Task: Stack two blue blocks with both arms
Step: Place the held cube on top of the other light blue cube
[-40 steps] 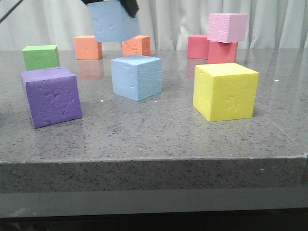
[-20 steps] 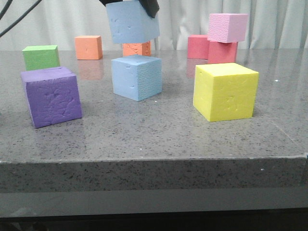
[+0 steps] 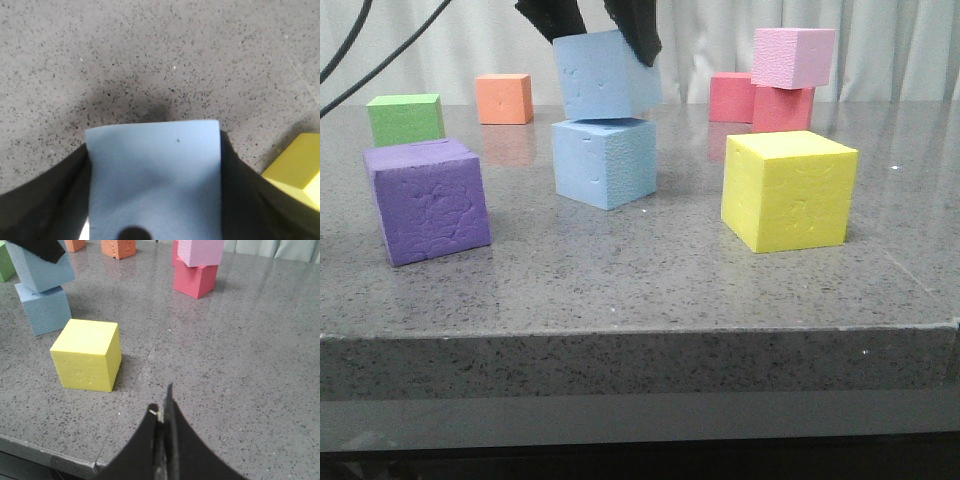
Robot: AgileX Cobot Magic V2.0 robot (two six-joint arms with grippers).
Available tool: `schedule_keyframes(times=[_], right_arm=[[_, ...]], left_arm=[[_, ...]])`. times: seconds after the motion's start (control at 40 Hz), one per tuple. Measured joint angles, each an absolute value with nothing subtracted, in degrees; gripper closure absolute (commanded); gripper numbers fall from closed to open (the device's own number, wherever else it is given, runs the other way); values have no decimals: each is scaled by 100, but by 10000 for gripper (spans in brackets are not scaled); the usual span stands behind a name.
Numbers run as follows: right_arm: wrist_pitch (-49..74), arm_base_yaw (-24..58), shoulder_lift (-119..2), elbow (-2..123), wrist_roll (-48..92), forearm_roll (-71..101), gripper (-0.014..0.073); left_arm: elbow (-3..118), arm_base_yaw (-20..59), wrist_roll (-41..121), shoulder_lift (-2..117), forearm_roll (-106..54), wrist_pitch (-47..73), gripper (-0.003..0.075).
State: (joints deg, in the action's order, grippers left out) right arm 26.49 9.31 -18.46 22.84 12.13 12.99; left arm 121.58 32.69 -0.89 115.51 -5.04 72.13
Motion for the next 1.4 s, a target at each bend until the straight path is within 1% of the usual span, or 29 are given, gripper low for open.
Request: schedule_keyframes(times=[0.15, 0.23, 0.28, 0.35, 0.4, 0.47, 1.4], right_arm=[[2649, 931, -1846, 2284, 1213, 1299, 662], [2649, 931, -1846, 2284, 1213, 1299, 662], [2649, 931, -1846, 2284, 1213, 1299, 662], [2649, 931, -1846, 2284, 1213, 1299, 662], [2649, 931, -1846, 2284, 1213, 1299, 662], [2649, 931, -1846, 2284, 1213, 1299, 662], [2649, 931, -1846, 2284, 1213, 1299, 662]], left_arm=[[12009, 3269, -89, 11541, -504, 7104, 335], [11982, 3269, -89, 11530, -504, 7080, 309], [11968, 3269, -89, 11530, -504, 7057, 274], [11963, 3269, -89, 11520, -504, 7045, 195], [11950, 3269, -89, 11520, -508, 7059, 159], [11925, 3269, -89, 11532, -508, 7135, 137], [11940, 3269, -89, 11546, -508, 7175, 132]])
